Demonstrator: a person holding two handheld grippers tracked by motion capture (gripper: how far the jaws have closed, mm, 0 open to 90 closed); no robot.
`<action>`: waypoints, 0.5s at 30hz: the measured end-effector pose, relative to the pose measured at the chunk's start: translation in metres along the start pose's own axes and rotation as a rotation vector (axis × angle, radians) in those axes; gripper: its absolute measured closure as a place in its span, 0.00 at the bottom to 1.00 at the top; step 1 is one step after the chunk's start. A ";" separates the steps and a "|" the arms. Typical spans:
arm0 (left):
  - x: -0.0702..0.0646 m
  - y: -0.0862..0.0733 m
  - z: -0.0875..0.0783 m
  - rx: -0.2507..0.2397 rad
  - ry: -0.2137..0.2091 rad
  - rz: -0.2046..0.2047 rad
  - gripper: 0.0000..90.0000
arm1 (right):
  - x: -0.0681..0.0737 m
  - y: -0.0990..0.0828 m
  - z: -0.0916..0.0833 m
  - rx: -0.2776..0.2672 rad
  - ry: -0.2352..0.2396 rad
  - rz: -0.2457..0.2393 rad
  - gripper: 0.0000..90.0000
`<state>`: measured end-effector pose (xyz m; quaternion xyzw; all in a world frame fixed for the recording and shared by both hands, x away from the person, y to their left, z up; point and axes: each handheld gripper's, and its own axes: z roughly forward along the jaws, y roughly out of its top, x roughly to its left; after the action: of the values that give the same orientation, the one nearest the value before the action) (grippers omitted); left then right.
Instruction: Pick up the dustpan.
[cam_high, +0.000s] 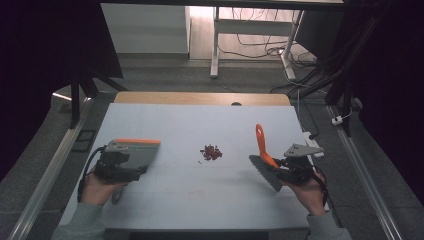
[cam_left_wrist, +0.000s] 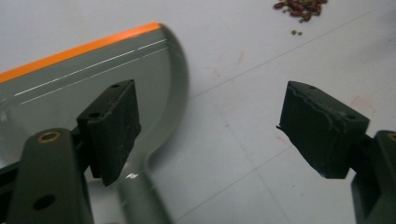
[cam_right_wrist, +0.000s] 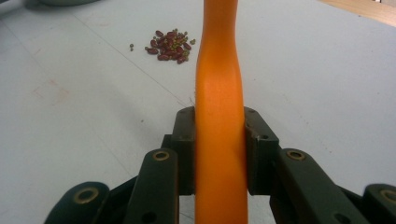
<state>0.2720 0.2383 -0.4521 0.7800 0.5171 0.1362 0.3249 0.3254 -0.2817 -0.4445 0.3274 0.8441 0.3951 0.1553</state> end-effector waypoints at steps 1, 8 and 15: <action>0.003 -0.001 -0.002 -0.001 0.008 -0.011 0.22 | 0.000 0.000 0.000 0.003 0.000 0.001 0.78; 0.015 -0.007 -0.009 0.004 0.019 -0.063 0.19 | 0.002 0.001 0.002 0.007 0.004 -0.003 0.78; 0.027 -0.013 -0.006 0.109 0.088 -0.127 0.17 | 0.001 -0.001 0.004 0.017 -0.003 -0.004 0.78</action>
<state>0.2709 0.2679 -0.4599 0.7553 0.5861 0.1211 0.2670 0.3263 -0.2790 -0.4475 0.3275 0.8479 0.3870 0.1548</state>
